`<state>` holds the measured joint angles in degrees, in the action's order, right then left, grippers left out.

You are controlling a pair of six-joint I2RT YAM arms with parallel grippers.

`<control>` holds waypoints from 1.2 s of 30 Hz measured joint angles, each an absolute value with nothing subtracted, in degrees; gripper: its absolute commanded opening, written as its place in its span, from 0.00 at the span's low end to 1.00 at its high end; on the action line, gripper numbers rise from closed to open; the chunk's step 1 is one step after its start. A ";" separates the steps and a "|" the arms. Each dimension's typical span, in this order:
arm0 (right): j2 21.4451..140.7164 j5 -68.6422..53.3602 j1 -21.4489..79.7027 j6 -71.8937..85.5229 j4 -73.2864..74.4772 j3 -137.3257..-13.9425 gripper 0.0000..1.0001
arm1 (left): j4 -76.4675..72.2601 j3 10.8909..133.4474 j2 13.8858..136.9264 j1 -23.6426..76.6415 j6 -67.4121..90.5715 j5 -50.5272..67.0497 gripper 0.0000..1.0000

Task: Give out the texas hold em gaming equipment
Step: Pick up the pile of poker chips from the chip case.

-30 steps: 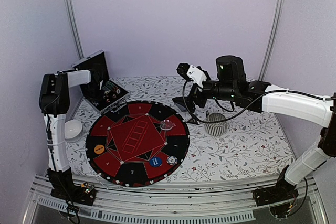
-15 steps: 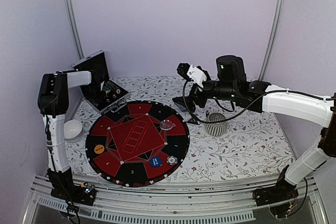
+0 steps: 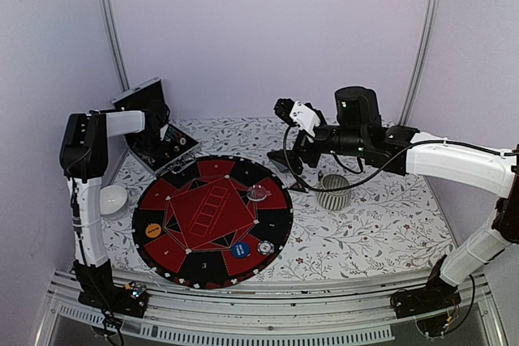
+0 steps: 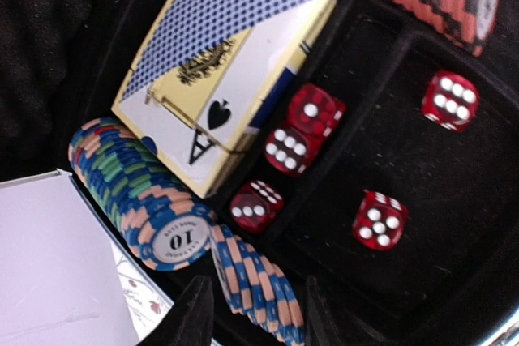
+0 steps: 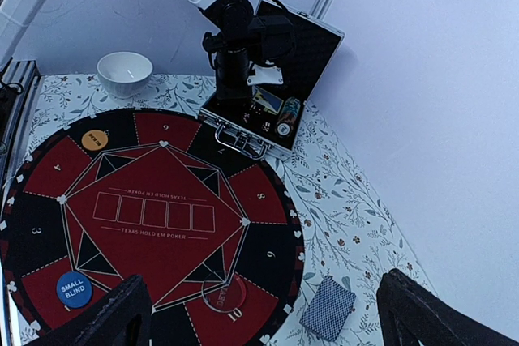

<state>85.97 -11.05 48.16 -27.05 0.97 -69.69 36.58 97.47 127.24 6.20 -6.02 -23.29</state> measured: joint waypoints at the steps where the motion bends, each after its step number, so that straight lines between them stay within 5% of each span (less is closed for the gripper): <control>1: 85.78 -11.05 48.16 -27.07 1.02 -69.30 0.99 | 36.58 97.73 127.46 6.17 -6.07 -23.77 0.41; 17: 85.56 -11.31 48.16 -27.46 1.04 -68.60 0.99 | 37.36 100.71 130.13 4.73 -6.83 -25.93 0.31; 22: 85.52 -11.31 48.16 -27.75 1.04 -68.60 0.99 | 37.91 101.86 130.74 4.23 -6.81 -24.58 0.17; 25: 85.43 -11.31 48.16 -27.88 1.06 -68.60 0.99 | 38.26 102.28 130.85 4.16 -6.81 -23.70 0.00; 36: 84.62 -11.20 48.16 -27.88 1.02 -68.60 0.99 | 39.59 101.62 127.74 3.79 -3.01 -20.56 0.00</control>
<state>84.62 -11.20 48.16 -27.88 1.02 -68.60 39.59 101.62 127.74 3.79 -3.01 -20.56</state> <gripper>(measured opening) 0.989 0.199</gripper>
